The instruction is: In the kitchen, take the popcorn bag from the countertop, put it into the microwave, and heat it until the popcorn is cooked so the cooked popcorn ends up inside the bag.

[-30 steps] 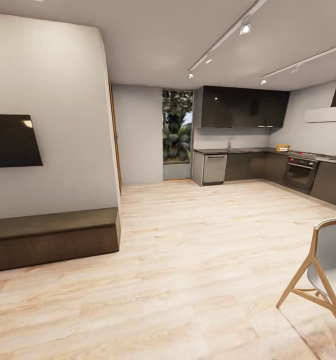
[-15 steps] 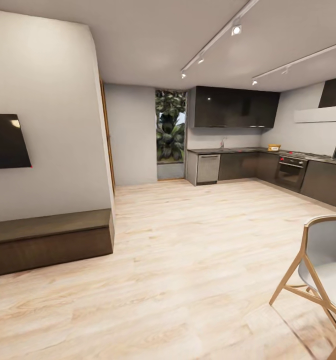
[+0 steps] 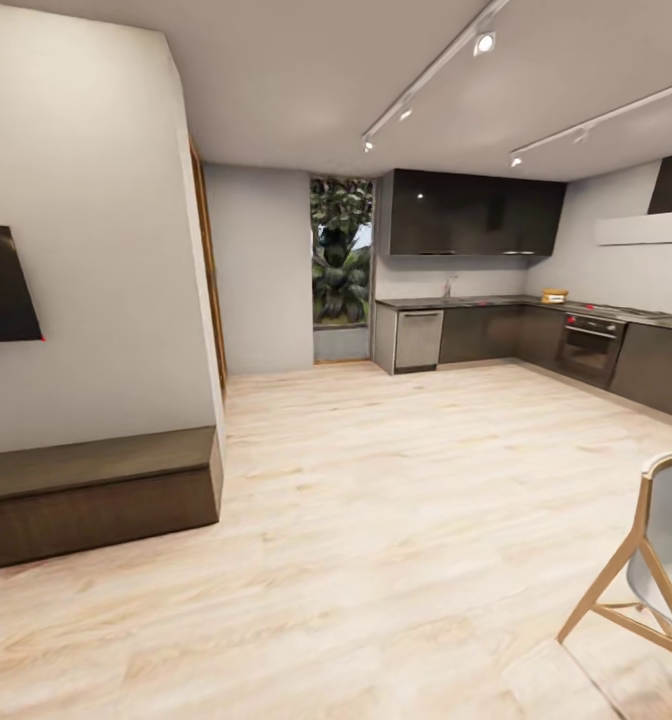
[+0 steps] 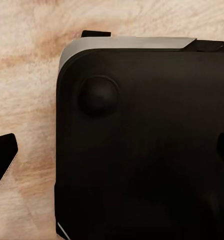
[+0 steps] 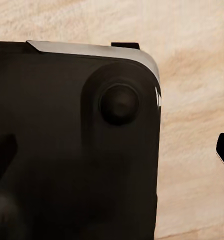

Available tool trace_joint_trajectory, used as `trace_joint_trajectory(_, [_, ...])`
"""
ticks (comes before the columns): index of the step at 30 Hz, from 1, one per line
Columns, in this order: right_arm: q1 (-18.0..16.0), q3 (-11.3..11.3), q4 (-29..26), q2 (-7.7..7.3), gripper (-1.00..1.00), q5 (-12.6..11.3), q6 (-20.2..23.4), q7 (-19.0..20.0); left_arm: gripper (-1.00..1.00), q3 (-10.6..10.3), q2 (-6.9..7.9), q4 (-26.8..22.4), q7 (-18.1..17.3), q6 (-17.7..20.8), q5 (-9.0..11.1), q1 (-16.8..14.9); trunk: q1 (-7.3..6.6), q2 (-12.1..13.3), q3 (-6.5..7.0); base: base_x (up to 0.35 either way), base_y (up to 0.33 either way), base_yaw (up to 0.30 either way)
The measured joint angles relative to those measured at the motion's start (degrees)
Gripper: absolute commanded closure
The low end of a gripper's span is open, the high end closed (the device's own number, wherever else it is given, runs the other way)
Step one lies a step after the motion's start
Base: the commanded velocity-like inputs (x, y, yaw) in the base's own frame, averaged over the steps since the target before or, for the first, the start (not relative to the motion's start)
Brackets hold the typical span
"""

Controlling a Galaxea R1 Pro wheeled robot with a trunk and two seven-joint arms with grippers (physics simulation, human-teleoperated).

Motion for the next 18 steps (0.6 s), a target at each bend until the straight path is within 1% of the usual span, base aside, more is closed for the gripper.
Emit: trace_joint_trajectory(18, [0.0, 0.0, 0.0, 0.0, -1.0, 0.1, 0.0, 0.0, -1.0, 0.0, 0.02, 0.0, 0.0, 0.0, 0.0, 0.0, 0.0, 0.0, 0.0, 0.323, 0.0, 0.0])
